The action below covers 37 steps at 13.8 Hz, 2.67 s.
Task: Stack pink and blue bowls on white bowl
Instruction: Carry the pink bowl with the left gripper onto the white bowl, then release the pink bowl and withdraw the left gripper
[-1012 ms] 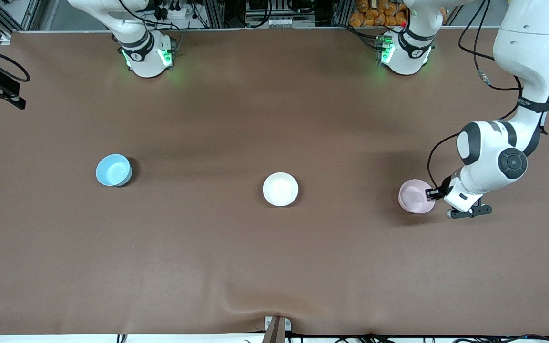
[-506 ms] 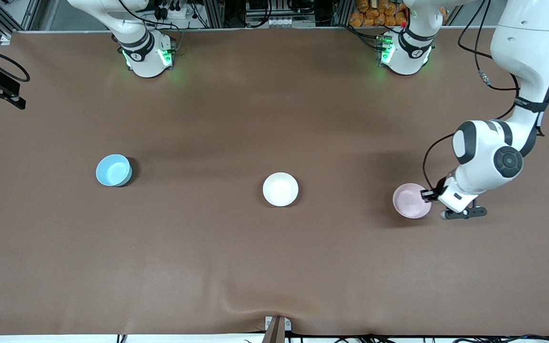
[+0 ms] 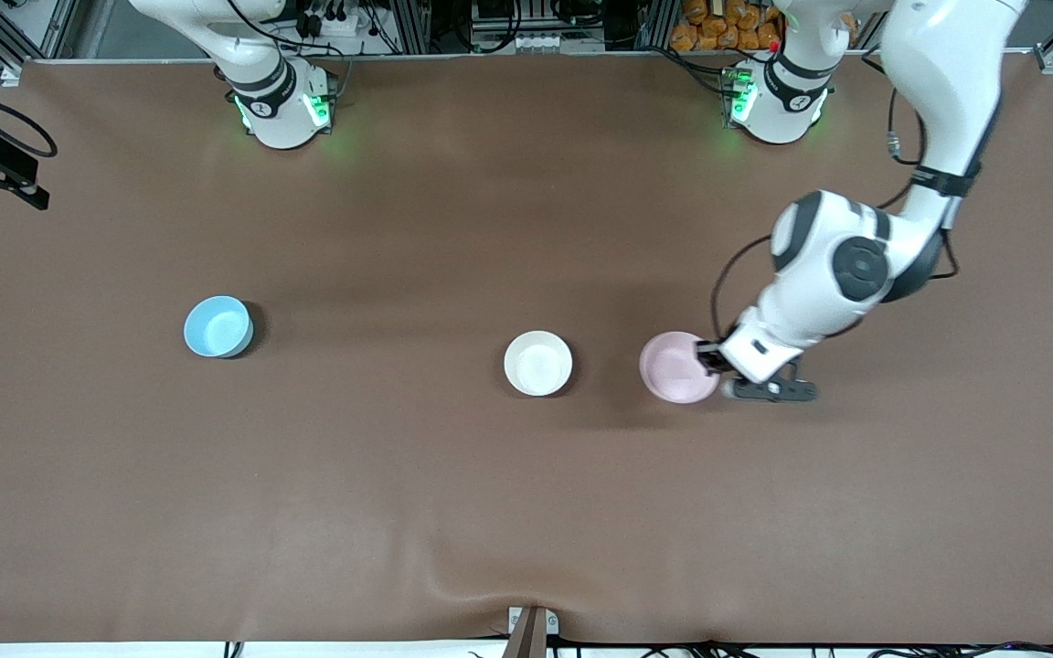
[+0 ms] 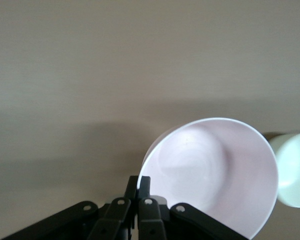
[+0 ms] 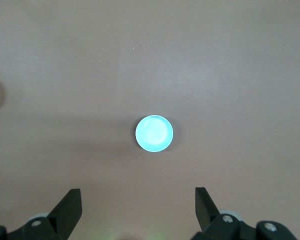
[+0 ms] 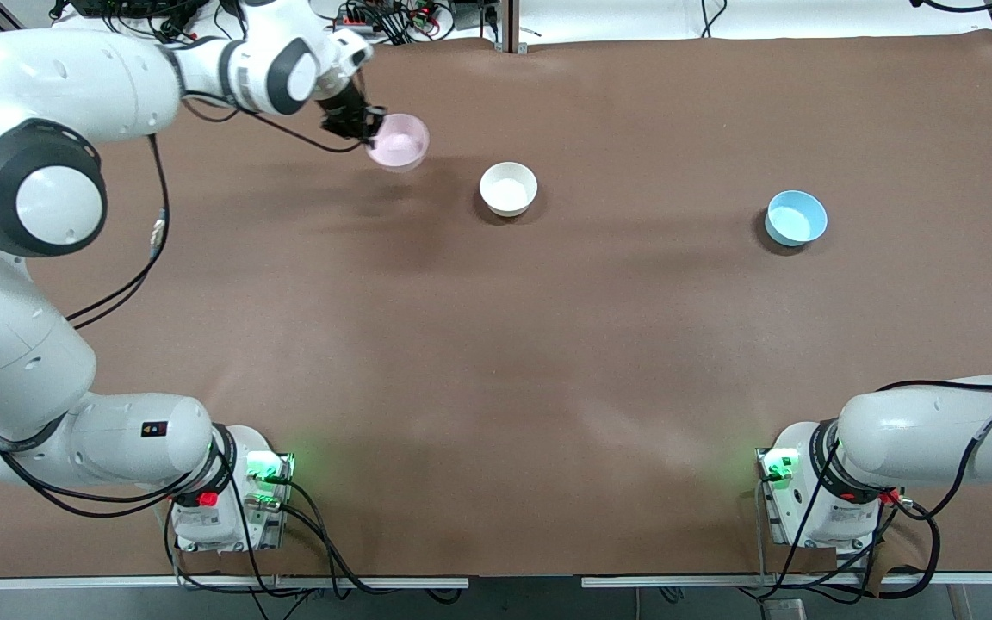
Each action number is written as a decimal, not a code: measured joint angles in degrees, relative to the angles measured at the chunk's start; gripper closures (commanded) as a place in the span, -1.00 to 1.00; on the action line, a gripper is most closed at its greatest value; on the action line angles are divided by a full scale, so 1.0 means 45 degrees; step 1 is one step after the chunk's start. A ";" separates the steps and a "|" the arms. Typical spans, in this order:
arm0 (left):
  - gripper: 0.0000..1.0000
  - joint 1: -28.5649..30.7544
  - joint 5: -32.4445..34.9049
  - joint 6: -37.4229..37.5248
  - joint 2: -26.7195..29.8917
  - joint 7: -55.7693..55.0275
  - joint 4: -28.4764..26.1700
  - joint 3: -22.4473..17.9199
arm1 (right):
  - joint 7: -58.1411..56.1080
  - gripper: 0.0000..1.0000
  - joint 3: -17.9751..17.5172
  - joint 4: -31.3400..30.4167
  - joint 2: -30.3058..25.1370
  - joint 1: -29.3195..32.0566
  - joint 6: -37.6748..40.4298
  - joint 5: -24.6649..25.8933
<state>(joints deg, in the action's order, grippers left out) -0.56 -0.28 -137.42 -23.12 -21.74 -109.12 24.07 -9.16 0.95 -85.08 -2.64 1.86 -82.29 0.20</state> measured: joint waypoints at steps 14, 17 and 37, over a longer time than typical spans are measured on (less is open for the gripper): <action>1.00 -0.3617 0.0008 0.0024 -0.3536 -0.3742 0.3190 -0.0232 | 0.0000 -1.00 0.0002 0.0001 0.0000 0.0005 -0.0001 0.0000; 1.00 -0.3638 0.0010 0.0036 -0.3680 -0.3728 0.3218 -0.0365 | 0.0000 -1.00 0.0004 0.0001 0.0000 0.0006 -0.0001 0.0000; -1.00 -0.1441 0.0455 0.5436 0.0383 -0.3654 0.4131 -0.0862 | -0.0022 -1.00 0.0474 -0.0018 0.0959 0.0268 -0.0193 0.0016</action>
<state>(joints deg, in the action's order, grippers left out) -7.05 1.77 -112.96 -21.40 -38.18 -90.53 20.19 -9.26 3.08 -85.17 1.67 3.06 -83.16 0.28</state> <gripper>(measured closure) 0.000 0.000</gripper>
